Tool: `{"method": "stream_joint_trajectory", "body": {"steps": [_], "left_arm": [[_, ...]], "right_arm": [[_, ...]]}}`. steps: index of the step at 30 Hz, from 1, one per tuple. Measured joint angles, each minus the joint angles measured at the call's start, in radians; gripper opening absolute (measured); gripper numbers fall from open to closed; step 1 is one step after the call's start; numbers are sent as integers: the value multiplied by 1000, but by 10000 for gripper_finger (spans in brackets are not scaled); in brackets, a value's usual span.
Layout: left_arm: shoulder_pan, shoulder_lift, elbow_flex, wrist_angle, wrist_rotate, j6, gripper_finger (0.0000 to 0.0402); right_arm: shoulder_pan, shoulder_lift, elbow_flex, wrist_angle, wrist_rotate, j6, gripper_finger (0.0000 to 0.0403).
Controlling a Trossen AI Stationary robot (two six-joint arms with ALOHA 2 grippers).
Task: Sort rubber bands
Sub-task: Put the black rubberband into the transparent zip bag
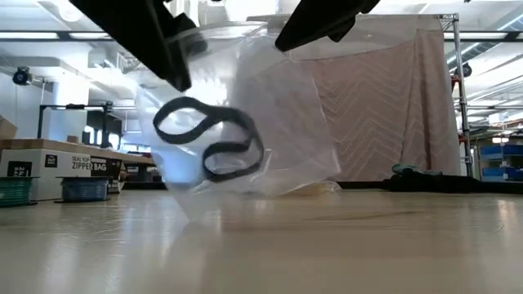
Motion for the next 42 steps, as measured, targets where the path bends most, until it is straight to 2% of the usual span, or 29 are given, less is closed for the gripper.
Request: {"method": "stream_joint_trajectory", "body": {"steps": [14,18,22,28,32,38,42], "left_arm": [[-42,-118,155,-355,-36,-119,122],[-77,-121,168,-483,-36,-236,140],[-149,-121,145,-547,-34,-452,170],[-311,-120,75,-526,-12,-882,242],[-406,-120,18,-449,2,-1085,290],[-431,-111,-96,-265,-58,-1230,335],[-402,-56,-151,-224,7,-1272,339]], "right_arm": [[0,0,0,6,0,5,0],[-1,0,0,5,0,16,0],[-1,0,0,4,0,16,0],[-5,0,0,4,0,16,0],[-5,0,0,5,0,15,0],[-7,0,0,5,0,16,0],[-7,0,0,5,0,17,0]]}}
